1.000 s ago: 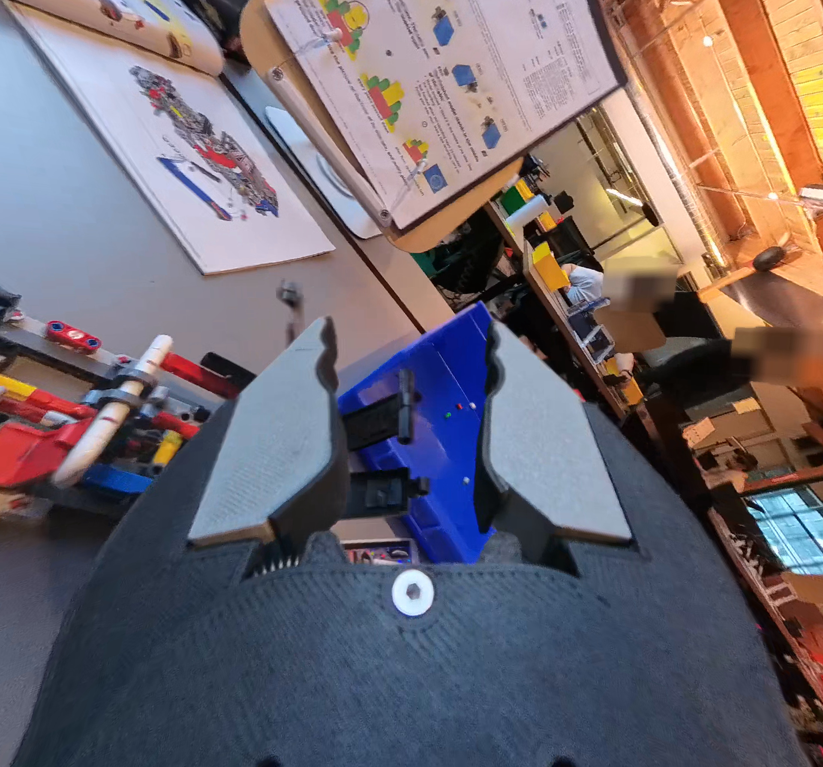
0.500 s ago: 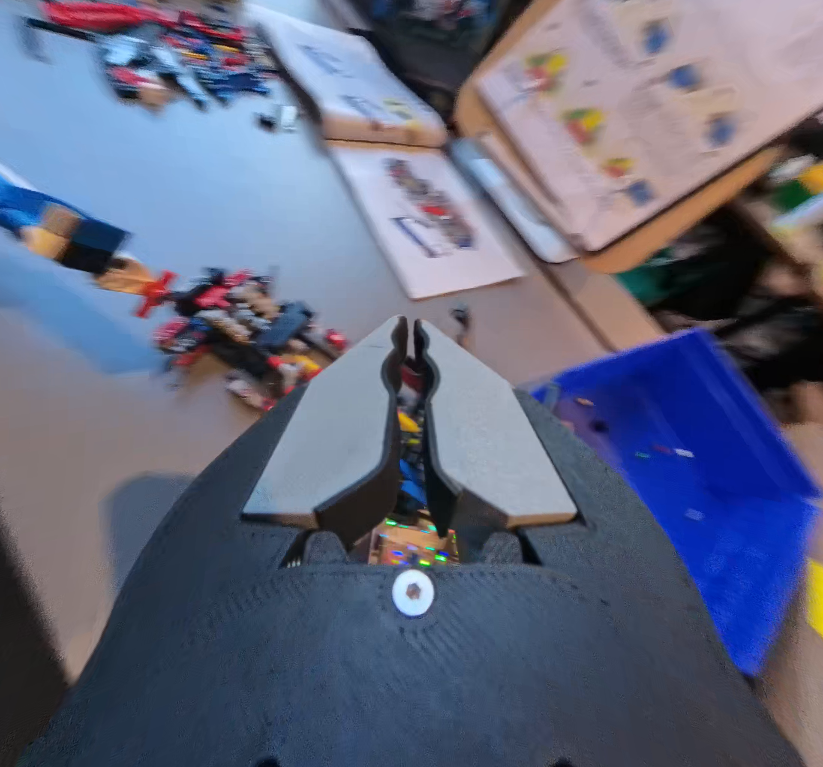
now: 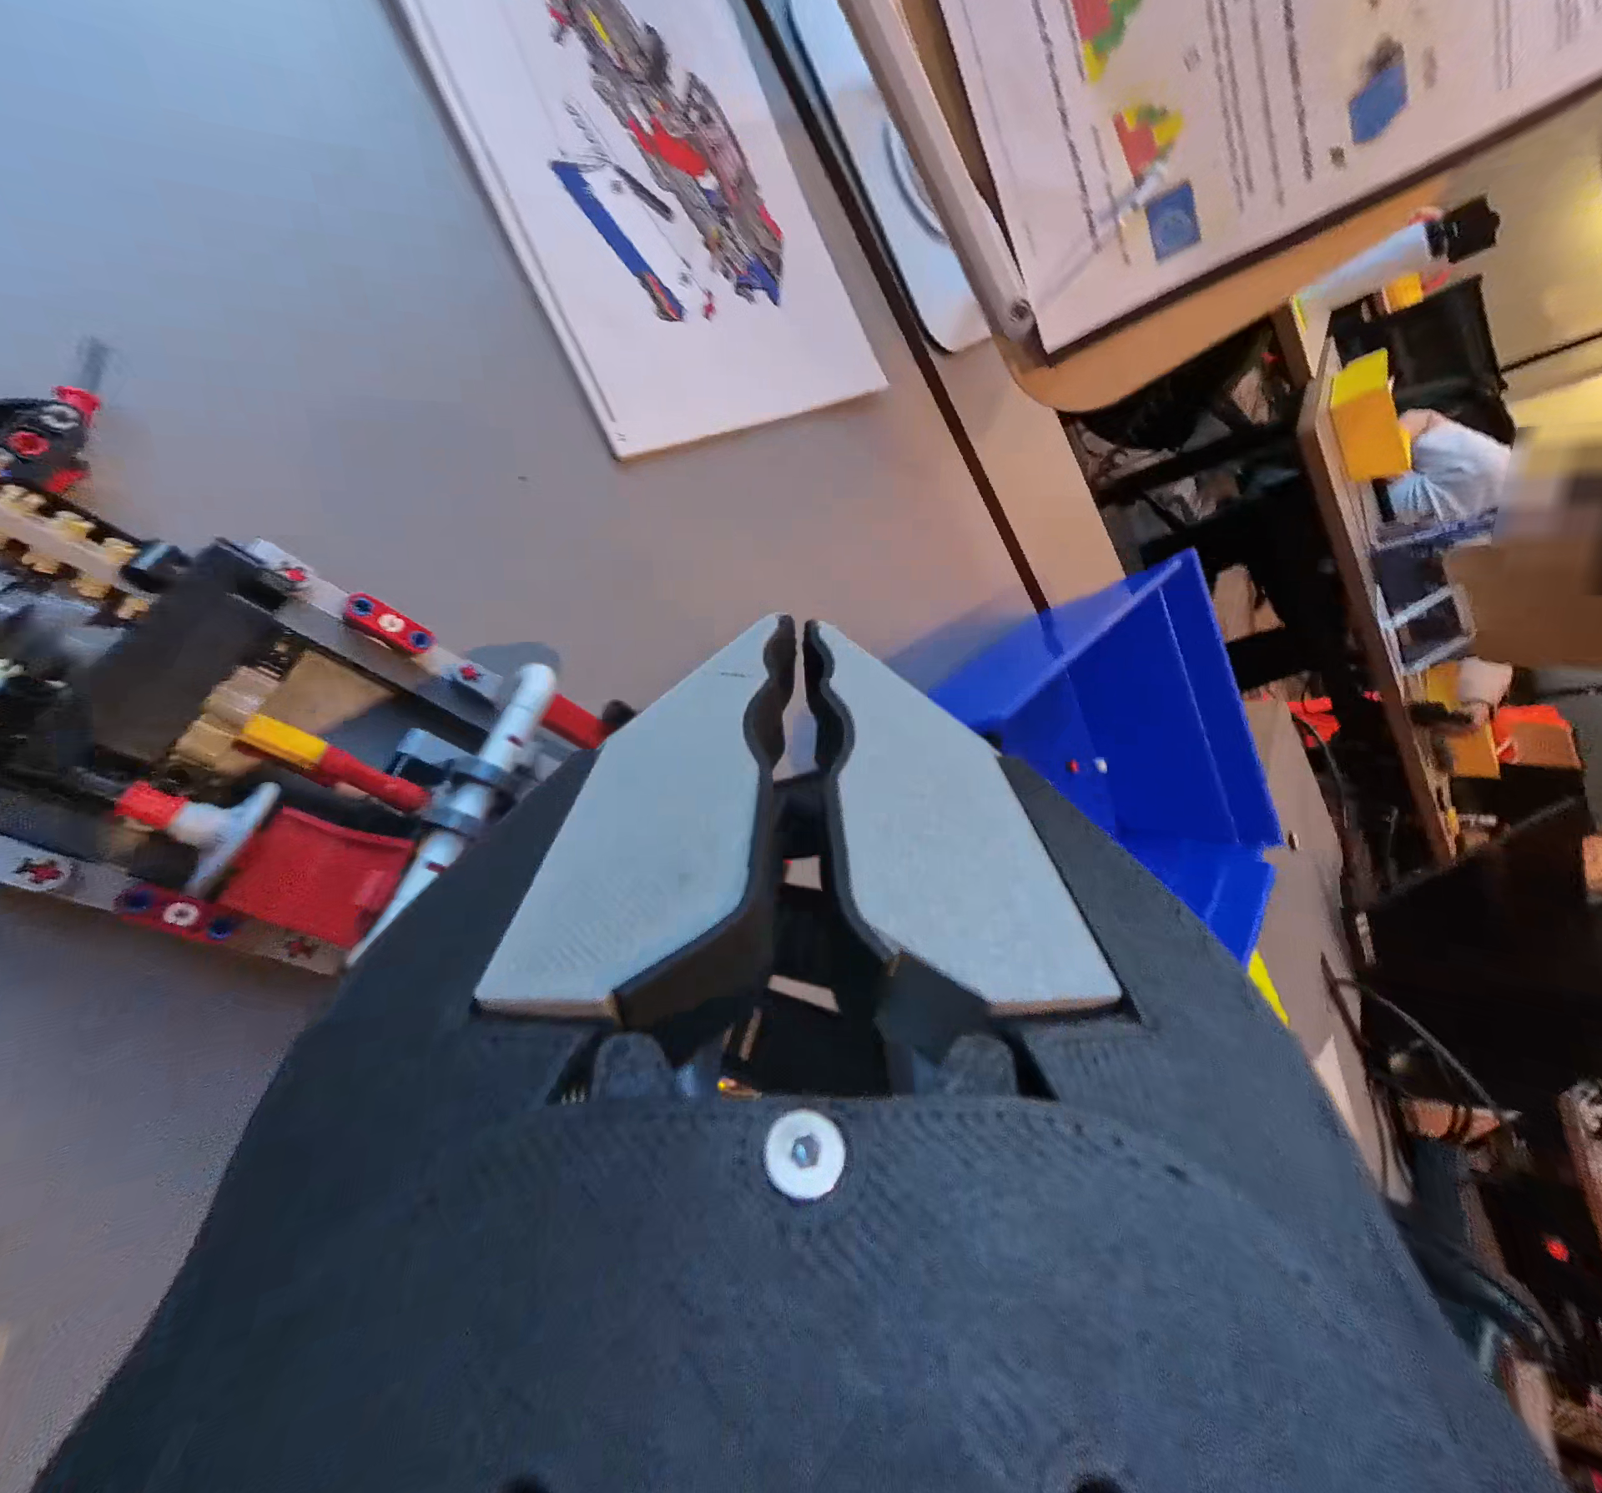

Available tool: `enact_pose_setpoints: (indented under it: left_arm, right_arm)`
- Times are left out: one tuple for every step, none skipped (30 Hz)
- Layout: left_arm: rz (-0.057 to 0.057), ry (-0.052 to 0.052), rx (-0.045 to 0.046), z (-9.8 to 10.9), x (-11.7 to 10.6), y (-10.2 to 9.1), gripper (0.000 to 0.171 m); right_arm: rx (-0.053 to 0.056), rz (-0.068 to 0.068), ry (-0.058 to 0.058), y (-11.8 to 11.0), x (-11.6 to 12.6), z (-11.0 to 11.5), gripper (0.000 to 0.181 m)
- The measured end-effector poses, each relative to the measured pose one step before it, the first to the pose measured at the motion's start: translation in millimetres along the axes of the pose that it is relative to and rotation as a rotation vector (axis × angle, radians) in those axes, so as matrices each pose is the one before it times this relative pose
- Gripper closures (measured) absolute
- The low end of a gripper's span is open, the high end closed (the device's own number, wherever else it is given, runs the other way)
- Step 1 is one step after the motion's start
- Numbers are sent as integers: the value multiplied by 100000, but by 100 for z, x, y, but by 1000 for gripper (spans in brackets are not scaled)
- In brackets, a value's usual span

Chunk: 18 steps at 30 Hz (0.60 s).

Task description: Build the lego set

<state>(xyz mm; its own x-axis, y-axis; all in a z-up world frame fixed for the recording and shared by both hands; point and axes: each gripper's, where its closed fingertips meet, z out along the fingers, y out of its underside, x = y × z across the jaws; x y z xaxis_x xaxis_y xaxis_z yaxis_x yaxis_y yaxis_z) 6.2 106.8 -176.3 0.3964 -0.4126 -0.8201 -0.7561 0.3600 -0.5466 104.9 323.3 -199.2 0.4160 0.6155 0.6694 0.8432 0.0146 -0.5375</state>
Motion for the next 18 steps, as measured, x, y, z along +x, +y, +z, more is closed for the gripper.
enact_pose_setpoints:
  left_arm:
    - [-287, -8, 73, -55, 29, 85, 166]
    - [-278, 141, -2, -15, 73, 101, 166]
    - [-231, 230, -104, 17, 93, 122, 166]
    - [-105, 202, -92, 49, 100, 99, 166]
    - [38, 435, -134, 65, 131, 69, 166]
    - [129, 221, -134, 56, 70, 36, 166]
    - [252, 107, 41, 41, 29, -29, 166]
    - [174, 111, 157, 18, -1, -72, 166]
    - [41, 20, 171, 6, -45, -64, 166]
    - [-33, 4, 89, 14, -67, -57, 166]
    - [-137, -44, 77, 16, -75, -44, 166]
    - [-109, 150, 51, 28, -25, -44, 166]
    - [85, -6, -35, 35, -20, -42, 166]
    - [328, -160, -36, 21, -14, -68, 166]
    - [250, 30, 6, 8, 27, -81, 166]
    - [51, 119, 37, 1, 53, -65, 166]
    - [-3, 245, 51, 30, 54, -45, 166]
    - [69, 537, 11, 85, 60, -14, 166]
  right_arm:
    - [-64, 2558, 259, 281, 789, -243, 181]
    - [429, 2466, -357, 159, 632, -267, 181]
    - [-267, 2314, -1016, 222, 473, -194, 181]
    - [-1124, 2313, -1183, 300, 370, -84, 180]
    - [-857, 2034, -1459, 235, 231, -11, 180]
    - [117, 1630, -2170, 59, -2, -24, 180]
    - [393, 1699, -2447, -22, -119, -87, 180]
    - [195, 1645, -2254, -50, -154, -166, 180]
    - [784, 1036, -1230, -185, -35, -284, 180]
    - [1641, 229, 130, -303, 146, -319, 180]
    - [1562, 22, 1082, -232, 335, -173, 181]
    - [-923, -271, 1285, 205, 437, 131, 181]
    - [-4327, -612, 1726, 775, 525, 381, 181]
    - [-2703, -673, 1774, 497, 467, 263, 181]
    - [284, -897, -376, 2, 51, -89, 180]
    - [830, 227, -429, -142, 20, -274, 180]
    - [1045, 605, 179, -180, 121, -352, 180]
    - [853, 508, 178, -117, 141, -397, 180]
